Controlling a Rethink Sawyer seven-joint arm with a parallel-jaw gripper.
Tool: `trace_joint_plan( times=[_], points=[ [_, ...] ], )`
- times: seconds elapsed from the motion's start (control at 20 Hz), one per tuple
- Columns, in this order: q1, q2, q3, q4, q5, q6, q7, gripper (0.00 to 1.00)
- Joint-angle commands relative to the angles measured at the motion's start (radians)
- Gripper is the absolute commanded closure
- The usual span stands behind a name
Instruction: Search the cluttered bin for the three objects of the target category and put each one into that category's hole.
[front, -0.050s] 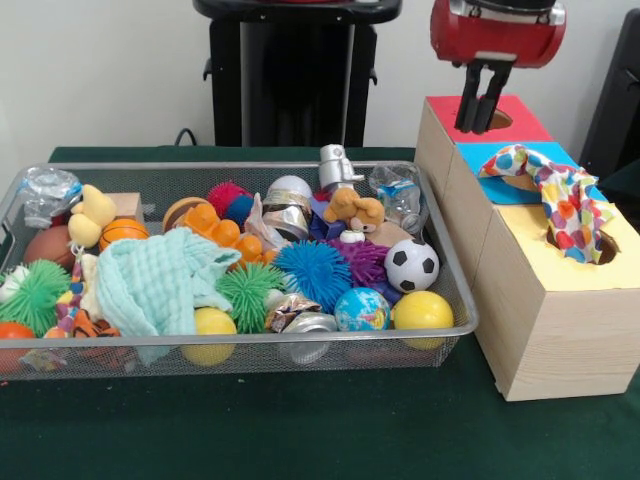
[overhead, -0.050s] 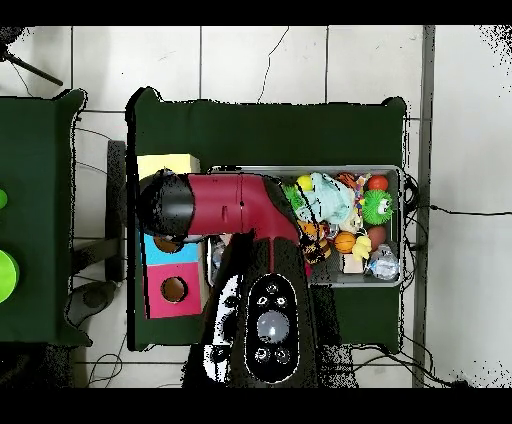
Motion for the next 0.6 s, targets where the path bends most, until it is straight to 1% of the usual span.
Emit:
trace_joint_plan(
  times=[0.05,0.35,0.45,0.6],
  points=[
    [-0.006,0.029,0.115,0.183,-0.009,-0.083,0.021,1.00],
    [0.008,0.018,0.114,0.229,0.010,-0.111,0.074,1.00],
    [0.011,0.001,0.115,0.249,0.021,-0.102,0.082,1.00],
    [0.017,-0.049,0.106,0.272,0.031,-0.058,0.085,1.00]
  ],
)
